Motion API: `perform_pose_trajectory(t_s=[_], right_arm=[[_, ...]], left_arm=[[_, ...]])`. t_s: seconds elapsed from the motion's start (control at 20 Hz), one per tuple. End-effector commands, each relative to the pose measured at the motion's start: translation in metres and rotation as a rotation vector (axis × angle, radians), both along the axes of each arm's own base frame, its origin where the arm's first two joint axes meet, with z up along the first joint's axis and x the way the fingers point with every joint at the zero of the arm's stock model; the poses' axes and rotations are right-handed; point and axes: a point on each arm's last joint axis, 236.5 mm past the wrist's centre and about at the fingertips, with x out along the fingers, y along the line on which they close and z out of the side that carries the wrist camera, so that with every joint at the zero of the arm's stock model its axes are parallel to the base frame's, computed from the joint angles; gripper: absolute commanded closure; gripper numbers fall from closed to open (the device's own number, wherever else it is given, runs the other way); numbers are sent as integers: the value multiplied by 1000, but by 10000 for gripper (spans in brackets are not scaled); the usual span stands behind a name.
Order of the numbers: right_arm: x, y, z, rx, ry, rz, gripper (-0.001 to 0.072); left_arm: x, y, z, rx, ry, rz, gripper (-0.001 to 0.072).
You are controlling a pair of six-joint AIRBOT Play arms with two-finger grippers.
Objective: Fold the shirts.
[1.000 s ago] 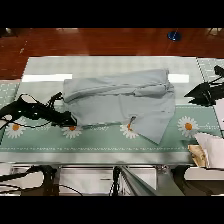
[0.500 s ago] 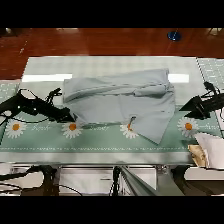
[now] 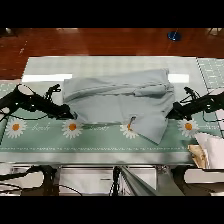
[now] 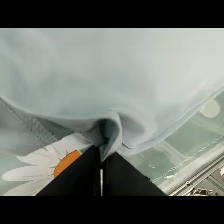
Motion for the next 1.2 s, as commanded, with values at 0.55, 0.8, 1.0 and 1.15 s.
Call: perform_pose_trajectory(t_s=[0.55, 0.8, 1.0, 1.15], right_arm=[[147, 1, 203, -239, -783, -79, 683], [210, -16, 191, -269, -837, -217, 683], [233, -10, 137, -217, -747, -255, 683], [249, -11, 107, -229, -735, -298, 683]], left_arm=[[131, 34, 147, 113, -569, 88, 688], [165, 63, 143, 169, -649, 205, 687], [178, 66, 96, 166, -567, 228, 686], [184, 64, 64, 141, -506, 257, 686]])
